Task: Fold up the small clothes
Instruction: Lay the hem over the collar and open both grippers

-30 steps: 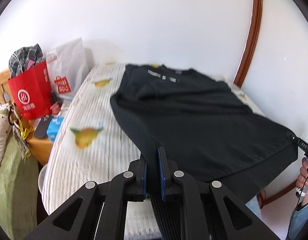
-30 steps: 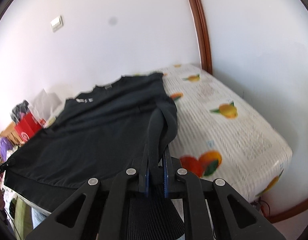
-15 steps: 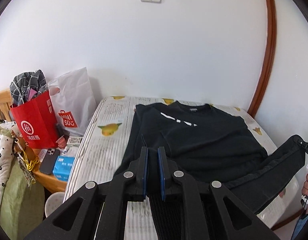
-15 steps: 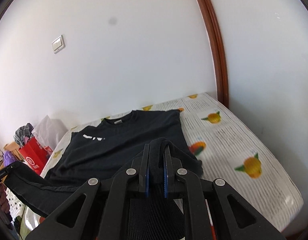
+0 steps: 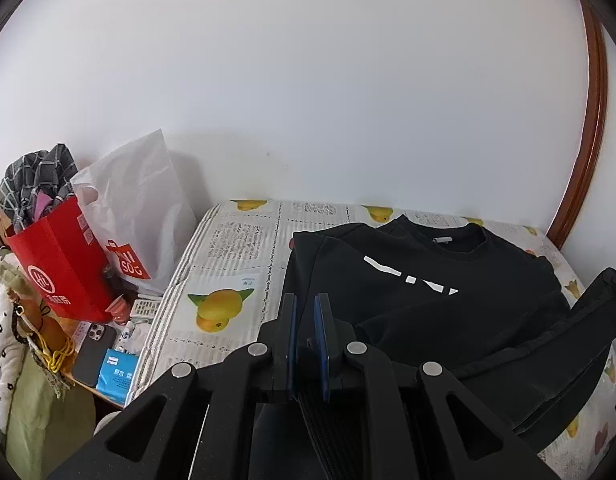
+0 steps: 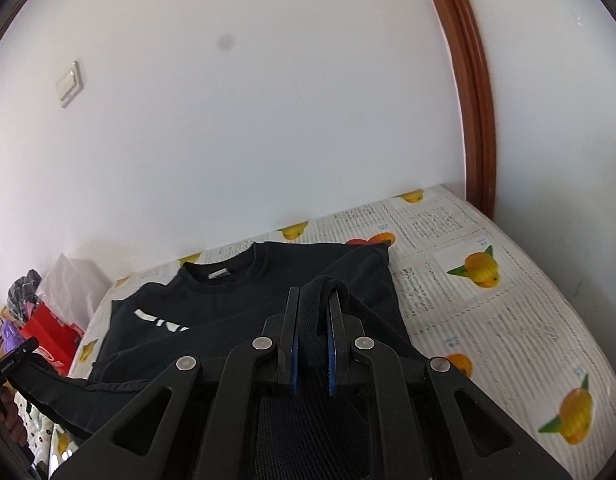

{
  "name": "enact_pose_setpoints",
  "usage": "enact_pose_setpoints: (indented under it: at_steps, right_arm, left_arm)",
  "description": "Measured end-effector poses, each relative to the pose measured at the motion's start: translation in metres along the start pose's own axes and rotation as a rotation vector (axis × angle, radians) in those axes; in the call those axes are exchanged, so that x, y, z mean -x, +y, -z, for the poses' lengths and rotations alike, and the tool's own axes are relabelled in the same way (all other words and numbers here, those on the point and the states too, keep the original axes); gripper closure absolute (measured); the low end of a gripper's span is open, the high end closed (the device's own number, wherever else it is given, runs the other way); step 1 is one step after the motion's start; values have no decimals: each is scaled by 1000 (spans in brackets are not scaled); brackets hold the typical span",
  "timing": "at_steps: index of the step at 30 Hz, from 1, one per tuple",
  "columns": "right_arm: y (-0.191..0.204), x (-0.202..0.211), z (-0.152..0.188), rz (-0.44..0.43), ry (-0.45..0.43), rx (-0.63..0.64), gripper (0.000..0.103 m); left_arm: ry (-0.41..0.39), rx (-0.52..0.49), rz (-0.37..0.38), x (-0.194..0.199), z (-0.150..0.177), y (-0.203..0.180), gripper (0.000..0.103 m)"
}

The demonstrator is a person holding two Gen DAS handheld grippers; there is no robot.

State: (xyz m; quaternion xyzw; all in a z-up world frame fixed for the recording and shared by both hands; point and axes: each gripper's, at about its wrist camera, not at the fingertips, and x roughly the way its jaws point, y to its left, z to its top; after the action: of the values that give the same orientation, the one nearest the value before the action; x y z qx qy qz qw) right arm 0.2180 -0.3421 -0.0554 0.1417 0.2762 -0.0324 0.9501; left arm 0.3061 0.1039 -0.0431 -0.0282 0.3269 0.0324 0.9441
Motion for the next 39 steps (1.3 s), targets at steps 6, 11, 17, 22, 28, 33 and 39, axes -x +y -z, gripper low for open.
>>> enact_pose_setpoints:
  at_steps: [6, 11, 17, 22, 28, 33, 39]
  right_arm:
    - [-3, -59, 12, 47, 81, 21, 93]
    - [-2, -86, 25, 120, 137, 90, 92]
    - [4, -96, 34, 201, 183, 163, 91]
    - [13, -81, 35, 230, 190, 208, 86]
    - [15, -51, 38, 224, 178, 222, 70]
    - [10, -20, 46, 214, 165, 204, 63]
    - [4, 7, 67, 194, 194, 204, 62]
  left_arm:
    - [58, -36, -29, -52, 4, -6, 94]
    - [111, -24, -28, -76, 10, -1, 93]
    - [141, -28, -25, -81, 16, 0, 92]
    - [164, -19, 3, -74, 18, -1, 83]
    - [181, -42, 18, -51, 25, -11, 67]
    - [166, -59, 30, -29, 29, -18, 59]
    - [147, -75, 43, -7, 34, -23, 55]
